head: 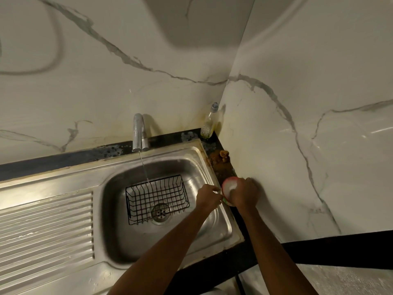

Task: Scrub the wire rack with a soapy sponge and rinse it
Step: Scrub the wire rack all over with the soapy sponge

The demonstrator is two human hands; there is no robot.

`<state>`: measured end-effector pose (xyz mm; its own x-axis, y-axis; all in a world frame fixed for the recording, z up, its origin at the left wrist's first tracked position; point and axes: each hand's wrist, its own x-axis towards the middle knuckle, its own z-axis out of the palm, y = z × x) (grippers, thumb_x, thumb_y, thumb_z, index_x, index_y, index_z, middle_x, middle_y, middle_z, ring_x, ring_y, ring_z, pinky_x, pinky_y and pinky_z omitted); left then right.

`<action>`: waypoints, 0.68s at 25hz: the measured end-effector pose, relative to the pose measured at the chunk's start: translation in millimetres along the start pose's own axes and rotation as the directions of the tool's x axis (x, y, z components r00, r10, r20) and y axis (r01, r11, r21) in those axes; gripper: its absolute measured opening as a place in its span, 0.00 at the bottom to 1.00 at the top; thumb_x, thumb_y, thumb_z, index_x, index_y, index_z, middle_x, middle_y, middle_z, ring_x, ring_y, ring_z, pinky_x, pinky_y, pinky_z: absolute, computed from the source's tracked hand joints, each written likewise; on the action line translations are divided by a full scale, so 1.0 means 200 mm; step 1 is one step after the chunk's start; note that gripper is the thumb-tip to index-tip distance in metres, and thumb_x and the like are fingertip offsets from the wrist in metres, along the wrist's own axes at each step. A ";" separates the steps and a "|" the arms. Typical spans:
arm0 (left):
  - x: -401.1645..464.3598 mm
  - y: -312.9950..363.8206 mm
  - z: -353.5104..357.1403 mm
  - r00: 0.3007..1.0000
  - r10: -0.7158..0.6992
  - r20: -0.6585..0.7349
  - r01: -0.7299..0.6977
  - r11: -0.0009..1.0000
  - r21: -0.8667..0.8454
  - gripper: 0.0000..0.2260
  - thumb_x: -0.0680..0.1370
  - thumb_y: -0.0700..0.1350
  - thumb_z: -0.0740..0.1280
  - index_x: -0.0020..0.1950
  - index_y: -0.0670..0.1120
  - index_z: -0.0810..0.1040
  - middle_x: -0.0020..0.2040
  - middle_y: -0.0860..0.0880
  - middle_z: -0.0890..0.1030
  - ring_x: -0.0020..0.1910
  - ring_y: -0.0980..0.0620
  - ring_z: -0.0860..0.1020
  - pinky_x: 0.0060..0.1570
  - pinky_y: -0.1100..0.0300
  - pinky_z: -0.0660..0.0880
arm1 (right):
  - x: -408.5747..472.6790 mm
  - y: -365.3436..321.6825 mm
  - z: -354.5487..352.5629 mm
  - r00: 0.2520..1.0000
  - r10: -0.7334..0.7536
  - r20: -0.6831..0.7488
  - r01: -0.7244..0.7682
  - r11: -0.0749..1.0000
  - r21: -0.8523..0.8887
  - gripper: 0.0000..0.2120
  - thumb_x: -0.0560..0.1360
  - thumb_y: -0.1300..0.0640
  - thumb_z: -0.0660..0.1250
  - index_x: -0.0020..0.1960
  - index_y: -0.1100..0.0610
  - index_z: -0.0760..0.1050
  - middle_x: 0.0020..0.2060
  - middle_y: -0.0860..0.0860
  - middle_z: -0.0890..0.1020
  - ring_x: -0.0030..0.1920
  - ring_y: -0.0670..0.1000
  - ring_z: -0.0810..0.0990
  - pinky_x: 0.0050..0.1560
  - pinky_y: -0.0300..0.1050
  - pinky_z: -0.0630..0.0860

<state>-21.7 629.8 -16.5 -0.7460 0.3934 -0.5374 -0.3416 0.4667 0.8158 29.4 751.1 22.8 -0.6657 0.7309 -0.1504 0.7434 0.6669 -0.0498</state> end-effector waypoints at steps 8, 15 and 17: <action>-0.01 -0.01 0.01 1.000 0.000 0.011 0.000 1.000 -0.007 0.15 0.72 0.34 0.75 0.58 0.39 0.83 0.39 0.41 0.87 0.34 0.47 0.86 0.35 0.56 0.83 | 0.04 0.08 -0.08 0.997 -0.072 0.024 0.062 0.960 0.275 0.18 0.73 0.62 0.69 0.62 0.59 0.81 0.54 0.58 0.85 0.54 0.58 0.83 0.51 0.45 0.78; -0.06 -0.02 0.01 1.000 -0.013 -0.001 0.013 1.000 -0.017 0.15 0.71 0.34 0.75 0.58 0.38 0.84 0.39 0.40 0.87 0.30 0.49 0.84 0.33 0.58 0.82 | 0.06 0.08 -0.15 0.982 0.061 0.179 -0.139 0.875 0.464 0.11 0.74 0.59 0.66 0.49 0.65 0.83 0.41 0.58 0.84 0.48 0.60 0.84 0.41 0.42 0.76; -0.07 -0.02 0.02 1.000 -0.026 -0.003 0.026 0.999 -0.030 0.15 0.71 0.34 0.75 0.58 0.38 0.84 0.38 0.40 0.86 0.31 0.48 0.85 0.35 0.55 0.84 | 0.05 0.09 -0.15 0.980 0.052 0.194 -0.138 0.875 0.464 0.12 0.73 0.58 0.69 0.52 0.64 0.83 0.44 0.58 0.85 0.49 0.59 0.85 0.46 0.44 0.80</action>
<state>-7.8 624.8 -12.7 -0.7384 0.3793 -0.5576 -0.3774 0.4527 0.8078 33.8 774.3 50.3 -0.6012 0.7226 -0.3412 0.7722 0.4155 -0.4807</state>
